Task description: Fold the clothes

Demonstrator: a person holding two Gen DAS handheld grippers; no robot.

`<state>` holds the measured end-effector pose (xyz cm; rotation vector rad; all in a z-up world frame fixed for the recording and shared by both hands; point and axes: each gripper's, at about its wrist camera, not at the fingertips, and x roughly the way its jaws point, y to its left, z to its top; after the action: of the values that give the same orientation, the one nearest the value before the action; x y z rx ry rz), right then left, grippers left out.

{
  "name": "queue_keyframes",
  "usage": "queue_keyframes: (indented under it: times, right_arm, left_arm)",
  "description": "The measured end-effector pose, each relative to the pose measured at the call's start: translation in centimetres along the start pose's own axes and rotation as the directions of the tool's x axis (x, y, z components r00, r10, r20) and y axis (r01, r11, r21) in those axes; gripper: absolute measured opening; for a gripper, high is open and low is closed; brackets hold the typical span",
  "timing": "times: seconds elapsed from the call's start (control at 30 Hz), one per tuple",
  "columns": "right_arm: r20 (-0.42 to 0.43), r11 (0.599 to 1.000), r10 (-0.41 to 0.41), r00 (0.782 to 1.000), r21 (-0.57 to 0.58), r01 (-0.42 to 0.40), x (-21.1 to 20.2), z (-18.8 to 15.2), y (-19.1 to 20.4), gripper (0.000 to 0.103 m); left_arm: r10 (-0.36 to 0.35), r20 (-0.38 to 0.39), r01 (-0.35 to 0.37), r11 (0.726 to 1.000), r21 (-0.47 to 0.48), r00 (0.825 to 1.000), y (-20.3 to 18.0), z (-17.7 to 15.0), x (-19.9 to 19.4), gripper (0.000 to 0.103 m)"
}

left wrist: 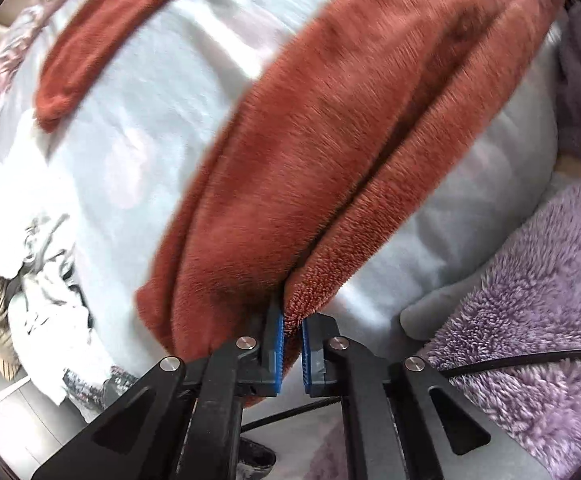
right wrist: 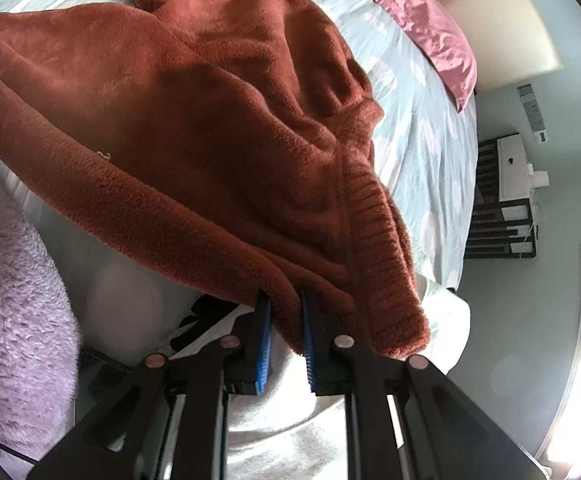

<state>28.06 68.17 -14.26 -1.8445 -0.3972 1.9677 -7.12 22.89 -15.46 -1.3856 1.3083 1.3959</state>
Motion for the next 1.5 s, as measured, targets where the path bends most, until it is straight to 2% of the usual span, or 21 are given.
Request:
queue_keyframes:
  times: [0.17, 0.27, 0.43, 0.57, 0.83, 1.0, 1.03, 1.07, 1.17, 1.27, 1.37, 1.47, 1.5]
  right_arm:
    - [0.056, 0.999, -0.036, 0.998, 0.031, 0.035, -1.8, 0.7, -1.6, 0.010]
    - [0.100, 0.996, -0.069, 0.993, 0.058, 0.064, -3.3, 2.1, -3.3, 0.010]
    - [0.132, 0.990, -0.123, 0.984, 0.092, 0.111, -4.0, 5.2, -6.0, 0.009]
    - [0.135, 0.984, -0.149, 0.980, 0.114, 0.135, -3.2, 8.1, -8.1, 0.009]
    - [0.123, 0.974, -0.181, 0.976, 0.158, 0.161, 0.4, 14.3, -11.1, 0.009]
    - [0.096, 0.966, -0.196, 0.976, 0.189, 0.176, 4.1, 18.2, -13.1, 0.009]
    - [0.084, 0.961, -0.201, 0.976, 0.208, 0.180, 5.1, 18.8, -13.7, 0.002]
    - [0.072, 0.956, -0.205, 0.976, 0.227, 0.185, 6.1, 19.5, -14.3, 0.000]
    - [0.034, 0.938, -0.217, 0.976, 0.283, 0.199, 9.0, 21.4, -16.1, 0.000]
    - [0.034, 0.935, -0.143, 0.989, 0.333, 0.124, 11.5, 22.7, -17.2, 0.000]
    - [0.076, 0.941, -0.020, 0.997, 0.338, -0.007, 12.9, 23.5, -16.8, 0.000]
    - [0.110, 0.935, 0.114, 0.987, 0.324, -0.144, 13.6, 23.7, -16.2, 0.008]
    - [0.126, 0.932, 0.150, 0.981, 0.314, -0.183, 13.6, 23.6, -16.1, 0.014]
  left_arm:
    - [0.046, 0.083, -0.040, 0.996, -0.077, 0.995, 3.3, 0.6, -3.5, 0.007]
    - [0.060, 0.140, -0.041, 0.990, -0.139, 0.988, 5.1, 2.1, -5.9, 0.007]
    - [0.102, 0.224, -0.044, 0.967, -0.250, 0.969, 7.7, 3.2, -9.1, 0.006]
    - [0.132, 0.276, -0.035, 0.944, -0.329, 0.952, 9.6, 5.9, -10.5, 0.007]
    - [0.189, 0.281, -0.065, 0.916, -0.396, 0.941, 16.3, 13.6, -11.8, 0.007]
    - [0.221, 0.238, -0.109, 0.905, -0.411, 0.946, 20.4, 18.7, -10.7, 0.007]
    - [0.233, 0.219, -0.126, 0.901, -0.415, 0.947, 21.3, 19.9, -10.1, 0.006]
    - [0.245, 0.200, -0.143, 0.897, -0.419, 0.949, 22.1, 21.0, -9.5, 0.006]
    - [0.231, 0.168, -0.143, 0.896, -0.420, 0.958, 24.4, 24.1, -7.3, 0.006]
    - [0.242, 0.116, -0.180, 0.903, -0.390, 0.963, 25.0, 27.2, -4.3, 0.006]
    - [0.244, 0.077, -0.202, 0.912, -0.358, 0.967, 25.3, 29.6, -1.7, 0.007]
    - [0.239, 0.057, -0.205, 0.915, -0.349, 0.969, 25.7, 30.8, 0.3, 0.007]
    - [0.235, 0.054, -0.202, 0.914, -0.351, 0.971, 25.8, 31.0, 0.7, 0.007]
